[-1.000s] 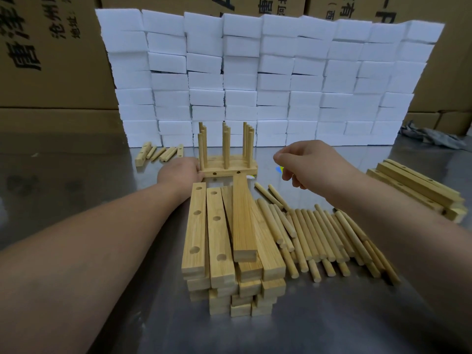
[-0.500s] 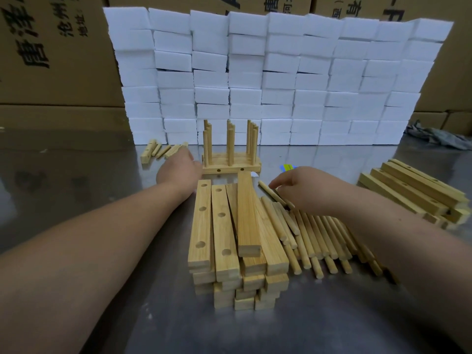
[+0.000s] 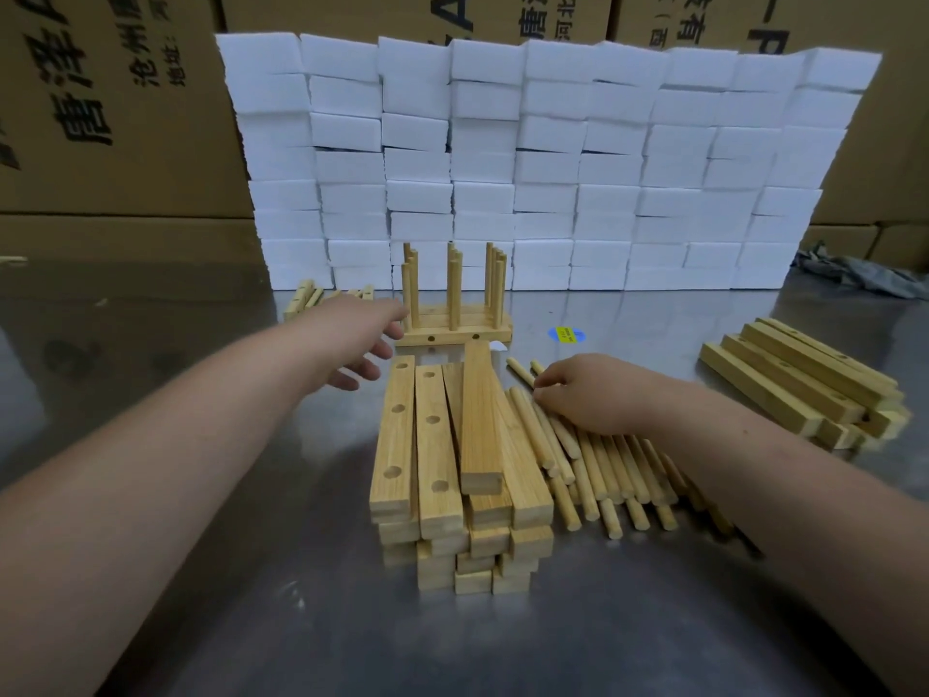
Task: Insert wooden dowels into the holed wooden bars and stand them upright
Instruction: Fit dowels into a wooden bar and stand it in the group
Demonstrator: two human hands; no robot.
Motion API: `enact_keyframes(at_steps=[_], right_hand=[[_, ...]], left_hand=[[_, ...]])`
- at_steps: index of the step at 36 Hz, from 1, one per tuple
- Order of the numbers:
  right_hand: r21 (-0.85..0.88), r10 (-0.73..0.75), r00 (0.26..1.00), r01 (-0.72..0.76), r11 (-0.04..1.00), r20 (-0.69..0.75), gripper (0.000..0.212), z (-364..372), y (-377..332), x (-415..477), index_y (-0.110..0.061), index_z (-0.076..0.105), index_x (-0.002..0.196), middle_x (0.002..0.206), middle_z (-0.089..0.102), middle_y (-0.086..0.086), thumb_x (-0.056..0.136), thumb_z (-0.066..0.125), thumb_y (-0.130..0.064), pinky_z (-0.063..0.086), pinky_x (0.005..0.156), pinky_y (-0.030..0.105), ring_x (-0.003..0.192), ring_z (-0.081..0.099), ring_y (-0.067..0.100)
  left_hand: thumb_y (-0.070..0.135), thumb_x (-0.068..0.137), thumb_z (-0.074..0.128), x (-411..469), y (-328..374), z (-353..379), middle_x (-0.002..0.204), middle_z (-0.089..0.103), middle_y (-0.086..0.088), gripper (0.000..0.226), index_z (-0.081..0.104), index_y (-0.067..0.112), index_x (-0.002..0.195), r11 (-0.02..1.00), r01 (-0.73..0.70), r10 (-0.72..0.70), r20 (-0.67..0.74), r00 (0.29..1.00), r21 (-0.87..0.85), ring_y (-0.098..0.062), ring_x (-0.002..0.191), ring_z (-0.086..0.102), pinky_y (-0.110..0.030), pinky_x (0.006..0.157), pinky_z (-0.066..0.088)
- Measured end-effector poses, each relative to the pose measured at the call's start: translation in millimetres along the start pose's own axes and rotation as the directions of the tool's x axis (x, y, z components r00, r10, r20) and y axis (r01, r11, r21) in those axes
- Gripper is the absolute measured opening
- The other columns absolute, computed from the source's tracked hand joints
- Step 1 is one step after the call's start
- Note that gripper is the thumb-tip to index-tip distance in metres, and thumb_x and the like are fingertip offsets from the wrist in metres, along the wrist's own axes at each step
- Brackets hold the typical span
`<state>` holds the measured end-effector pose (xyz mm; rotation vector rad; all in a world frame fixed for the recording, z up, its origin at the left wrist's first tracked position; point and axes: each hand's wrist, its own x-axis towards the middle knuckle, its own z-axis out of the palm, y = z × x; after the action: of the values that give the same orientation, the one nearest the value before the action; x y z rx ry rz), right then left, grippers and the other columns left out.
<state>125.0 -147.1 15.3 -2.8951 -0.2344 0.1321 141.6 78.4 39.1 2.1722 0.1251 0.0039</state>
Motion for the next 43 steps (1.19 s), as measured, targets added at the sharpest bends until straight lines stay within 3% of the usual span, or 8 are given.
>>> enact_keyframes(at_steps=[4,10,16,28,37,40,43], right_hand=[[-0.011,-0.009,1.0,0.009,1.0,-0.009,0.035,0.8,-0.5,1.4,-0.018,0.056,0.124,0.122,0.057,0.003,0.098,0.036,-0.029,0.035,0.082,0.025,0.11,0.051,0.019],[-0.049,0.023,0.999,-0.024,0.999,-0.029,0.034,-0.4,0.0,1.4,-0.011,0.061,0.118,0.117,0.061,0.006,0.098,0.037,-0.022,0.043,0.088,0.029,0.106,0.056,0.021],[-0.114,0.048,0.997,-0.054,0.992,-0.052,0.031,0.8,1.6,3.3,-0.01,0.06,0.117,0.117,0.061,0.008,0.094,0.04,-0.01,0.046,0.089,0.032,0.106,0.056,0.024],[-0.097,0.03,0.996,-0.038,0.995,-0.083,0.036,6.1,5.3,5.3,-0.031,0.05,0.129,0.125,0.055,0.0,0.095,0.04,-0.021,0.042,0.088,0.03,0.111,0.051,0.019],[-0.104,0.139,0.972,-0.16,0.982,-0.189,0.034,7.5,2.9,5.5,-0.009,0.053,0.122,0.123,0.056,0.008,0.093,0.044,-0.022,0.043,0.087,0.031,0.111,0.053,0.024],[-0.052,0.169,0.953,-0.187,0.981,-0.251,0.033,3.0,-0.3,6.1,-0.007,0.054,0.122,0.12,0.058,0.01,0.093,0.042,-0.018,0.045,0.081,0.03,0.105,0.056,0.025],[0.024,0.153,0.929,-0.154,0.988,-0.336,0.03,-3.9,-1.7,8.0,-0.006,0.056,0.117,0.101,0.053,0.008,0.093,0.039,-0.012,0.039,0.056,0.027,0.08,0.054,0.024]], left_hand=[[0.052,0.09,0.043,-17.6,11.8,-14.3,0.092,0.063,-0.001,0.034,0.057,0.023,0.099,0.966,-0.062,0.035,0.113,0.993,0.252,-0.017,0.066,0.058,-0.026,0.053,0.044],[0.052,0.091,0.042,-34.1,25.2,-19.2,0.091,0.064,0.002,0.034,0.05,0.028,0.114,0.846,-0.173,0.077,0.204,0.976,0.504,-0.015,0.064,0.059,-0.023,0.05,0.046],[0.039,0.092,0.04,-39.7,26.8,-12.3,0.086,0.062,0.001,0.03,0.056,0.028,0.115,0.786,-0.243,0.119,0.247,0.962,0.568,-0.013,0.061,0.058,-0.022,0.049,0.045],[0.045,0.088,0.043,-37.6,22.7,-5.8,0.079,0.059,0.003,0.035,0.051,0.032,0.119,0.651,-0.293,0.061,0.337,0.939,0.7,-0.01,0.059,0.058,-0.019,0.045,0.044],[0.051,0.091,0.041,-38.8,22.8,-0.7,0.07,0.057,0.004,0.032,0.054,0.027,0.106,0.629,-0.275,0.095,0.279,0.956,0.727,-0.008,0.052,0.052,-0.019,0.043,0.039],[0.048,0.092,0.042,-38.8,23.4,-0.1,0.075,0.059,0.004,0.028,0.054,0.027,0.104,0.615,-0.268,0.135,0.236,0.962,0.742,-0.009,0.057,0.054,-0.021,0.048,0.038],[0.042,0.092,0.043,-38.9,24.5,-1.0,0.077,0.059,0.006,0.021,0.054,0.028,0.103,0.613,-0.279,0.203,0.194,0.96,0.739,-0.008,0.063,0.056,-0.023,0.051,0.037]])
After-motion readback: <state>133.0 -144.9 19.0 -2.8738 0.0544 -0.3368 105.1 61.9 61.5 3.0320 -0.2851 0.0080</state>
